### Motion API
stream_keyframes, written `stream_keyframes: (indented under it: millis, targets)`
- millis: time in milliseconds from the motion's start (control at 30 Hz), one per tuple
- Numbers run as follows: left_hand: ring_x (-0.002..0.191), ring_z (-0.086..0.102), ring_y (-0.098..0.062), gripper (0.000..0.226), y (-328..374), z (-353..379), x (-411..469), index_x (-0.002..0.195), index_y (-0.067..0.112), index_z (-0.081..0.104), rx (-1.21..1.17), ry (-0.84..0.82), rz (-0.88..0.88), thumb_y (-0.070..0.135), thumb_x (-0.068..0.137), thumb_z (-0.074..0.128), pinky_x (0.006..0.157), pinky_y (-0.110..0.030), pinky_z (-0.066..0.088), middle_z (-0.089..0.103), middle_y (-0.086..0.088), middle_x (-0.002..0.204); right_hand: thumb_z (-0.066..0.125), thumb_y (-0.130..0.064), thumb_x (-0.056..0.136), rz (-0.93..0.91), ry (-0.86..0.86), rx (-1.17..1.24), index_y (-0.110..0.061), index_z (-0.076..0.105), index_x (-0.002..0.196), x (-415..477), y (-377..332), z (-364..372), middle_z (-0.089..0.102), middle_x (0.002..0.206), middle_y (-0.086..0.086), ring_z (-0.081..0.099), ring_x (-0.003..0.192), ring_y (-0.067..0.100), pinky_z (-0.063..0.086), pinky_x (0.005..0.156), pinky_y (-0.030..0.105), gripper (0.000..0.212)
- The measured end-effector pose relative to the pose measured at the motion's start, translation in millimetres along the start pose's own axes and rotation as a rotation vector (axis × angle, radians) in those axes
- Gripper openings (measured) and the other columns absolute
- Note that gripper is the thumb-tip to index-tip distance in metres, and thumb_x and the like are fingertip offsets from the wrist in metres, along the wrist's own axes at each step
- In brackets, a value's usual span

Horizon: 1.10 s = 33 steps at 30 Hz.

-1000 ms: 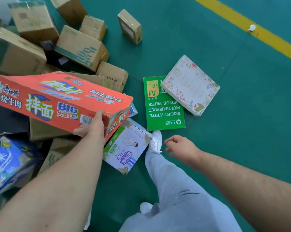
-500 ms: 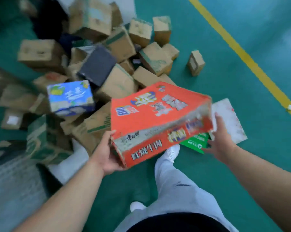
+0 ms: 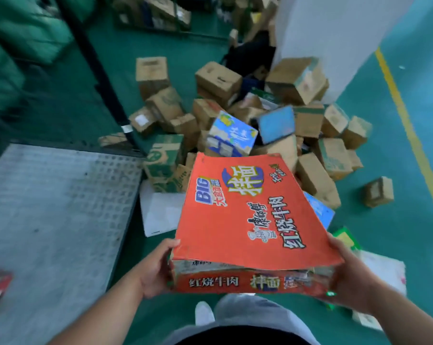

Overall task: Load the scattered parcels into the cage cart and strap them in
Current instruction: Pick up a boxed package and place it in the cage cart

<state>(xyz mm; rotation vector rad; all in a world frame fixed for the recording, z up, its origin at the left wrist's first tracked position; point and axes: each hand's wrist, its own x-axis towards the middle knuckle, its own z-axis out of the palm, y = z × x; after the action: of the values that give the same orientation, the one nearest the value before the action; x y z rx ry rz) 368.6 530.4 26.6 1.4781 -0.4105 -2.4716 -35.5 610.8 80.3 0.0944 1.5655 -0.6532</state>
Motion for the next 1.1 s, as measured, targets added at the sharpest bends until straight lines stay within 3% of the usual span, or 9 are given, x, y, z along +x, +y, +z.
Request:
stream_keyframes:
  millis: [133,233,367,500,667,733,867,1033,1100]
  targets:
    - [0.121,0.063,-0.04,0.053,-2,-51,-29,0.12,0.013,0.073,-0.231,0.153,0.103,0.051,0.085,0.061,0.116,-0.062,0.034,0.065,-0.024,0.133,0.069,-0.062,0.069,-0.008,-0.064,-0.176,-0.02,0.07,0.114,7,-18,74,0.074,0.117,0.016,0.066,0.103,0.032,0.038,0.11,0.05,0.062]
    - [0.102,0.072,-0.037,0.052,-3,-83,-50,0.118,0.014,0.074,-0.383,0.319,0.183,0.05,0.081,0.063,0.109,-0.059,0.043,0.07,-0.022,0.124,0.08,-0.064,0.057,0.002,-0.089,-0.329,-0.018,0.07,0.119,33,-29,133,0.072,0.122,0.018,0.064,0.109,0.033,0.032,0.116,0.05,0.079]
    - [0.093,0.072,-0.033,0.055,-1,-134,-79,0.108,0.015,0.075,-0.522,0.45,0.128,0.062,0.086,0.054,0.091,-0.049,0.05,0.074,-0.018,0.117,0.069,-0.061,0.063,0.063,-0.208,-0.539,-0.012,0.069,0.12,68,-50,234,0.072,0.12,0.022,0.067,0.098,0.035,0.052,0.089,0.044,0.076]
    - [0.115,0.065,-0.036,0.058,0,-189,-116,0.107,0.015,0.075,-0.597,0.555,0.078,0.064,0.077,0.064,0.114,-0.055,0.035,0.072,-0.016,0.124,0.061,-0.055,0.08,0.133,-0.323,-0.689,-0.008,0.07,0.108,93,-60,345,0.077,0.093,0.018,0.066,0.091,0.034,0.05,0.08,0.038,0.056]
    - [0.12,0.065,-0.042,0.058,-9,-229,-152,0.111,0.011,0.07,-0.813,0.707,0.15,0.055,0.074,0.072,0.111,-0.063,0.041,0.07,-0.021,0.125,0.065,-0.06,0.077,0.182,-0.408,-0.898,-0.013,0.07,0.12,107,-62,470,0.076,0.108,0.02,0.064,0.113,0.038,0.046,0.106,0.051,0.064]
    - [0.121,0.064,-0.042,0.061,-19,-239,-164,0.118,0.012,0.069,-0.937,0.747,0.202,0.056,0.076,0.07,0.106,-0.062,0.047,0.07,-0.02,0.126,0.072,-0.063,0.068,0.142,-0.441,-1.012,-0.015,0.069,0.122,109,-58,518,0.075,0.112,0.02,0.066,0.113,0.04,0.051,0.099,0.052,0.072]
    - [0.086,0.073,-0.034,0.057,-35,-252,-179,0.113,0.008,0.07,-1.191,0.735,0.301,0.052,0.077,0.067,0.072,-0.044,0.059,0.074,-0.021,0.114,0.074,-0.061,0.066,0.086,-0.523,-1.164,-0.011,0.067,0.123,103,-41,600,0.074,0.113,0.021,0.068,0.108,0.041,0.056,0.09,0.053,0.077]
    - [0.109,0.066,-0.04,0.078,-69,-317,-200,0.121,0.01,0.068,-1.244,0.782,0.311,0.065,0.067,0.074,0.105,-0.06,0.039,0.075,-0.019,0.112,0.089,-0.065,0.037,0.059,-0.521,-1.337,0.0,0.064,0.127,107,17,692,0.059,0.125,0.036,0.065,0.104,0.036,0.049,0.1,0.061,0.113]
    - [0.09,0.073,-0.037,0.07,-75,-345,-213,0.115,0.006,0.068,-1.315,0.801,0.308,0.057,0.069,0.076,0.087,-0.055,0.054,0.077,-0.019,0.101,0.089,-0.068,0.042,0.058,-0.499,-1.328,-0.01,0.067,0.129,115,44,717,0.062,0.125,0.029,0.065,0.116,0.042,0.047,0.101,0.067,0.108]
